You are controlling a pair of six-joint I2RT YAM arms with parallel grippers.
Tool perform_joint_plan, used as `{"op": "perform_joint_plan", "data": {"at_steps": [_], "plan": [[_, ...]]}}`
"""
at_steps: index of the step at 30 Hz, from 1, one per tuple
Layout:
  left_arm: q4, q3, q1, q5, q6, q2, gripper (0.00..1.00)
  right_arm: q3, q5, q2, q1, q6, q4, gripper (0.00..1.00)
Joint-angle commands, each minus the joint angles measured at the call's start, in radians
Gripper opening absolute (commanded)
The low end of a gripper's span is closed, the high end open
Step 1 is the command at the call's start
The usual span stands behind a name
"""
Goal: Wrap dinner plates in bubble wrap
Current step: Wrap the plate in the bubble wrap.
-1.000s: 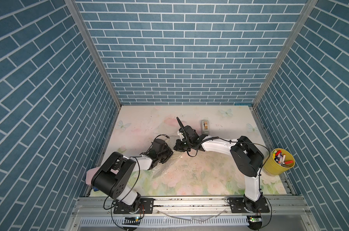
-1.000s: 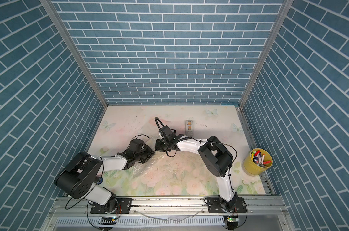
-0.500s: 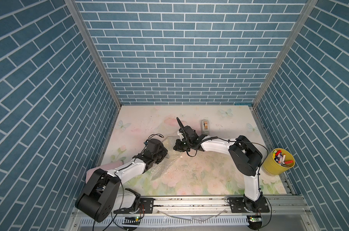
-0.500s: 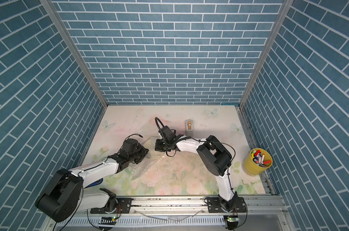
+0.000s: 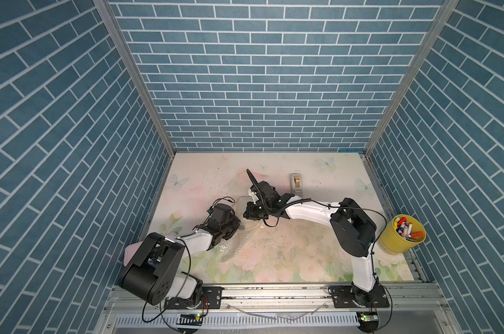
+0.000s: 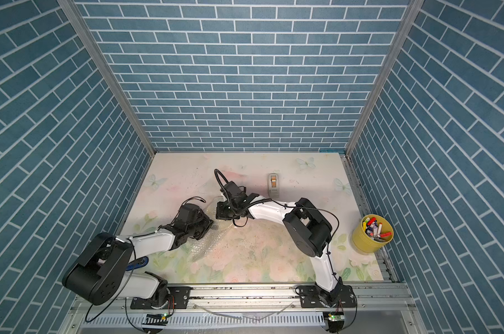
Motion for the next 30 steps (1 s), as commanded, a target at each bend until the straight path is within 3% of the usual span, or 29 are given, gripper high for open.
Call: {"op": "perform_joint_plan", "data": {"at_steps": [1,7,12,14,20,24,30], "plan": [[-0.018,-0.025,0.004,0.006,0.0,-0.004,0.1,0.033,0.001,0.047,0.004,0.013,-0.056,0.0],[-0.005,-0.035,0.004,-0.004,-0.034,-0.039,0.11,0.131,-0.045,0.147,-0.013,0.024,-0.212,0.0],[0.008,-0.015,0.004,-0.005,-0.07,-0.096,0.27,0.126,-0.085,0.163,-0.018,0.024,-0.233,0.0],[-0.01,0.01,0.004,-0.003,-0.071,-0.118,0.29,0.116,-0.089,0.163,-0.018,0.029,-0.224,0.0],[-0.027,0.088,0.001,0.019,-0.074,-0.106,0.23,0.111,-0.07,0.16,-0.021,0.022,-0.22,0.0],[0.037,0.113,0.001,0.059,-0.094,-0.043,0.19,0.104,-0.058,0.156,-0.021,0.025,-0.216,0.0],[-0.025,0.155,0.007,0.108,-0.028,0.095,0.12,0.075,-0.043,0.135,-0.024,0.032,-0.192,0.0]]}}
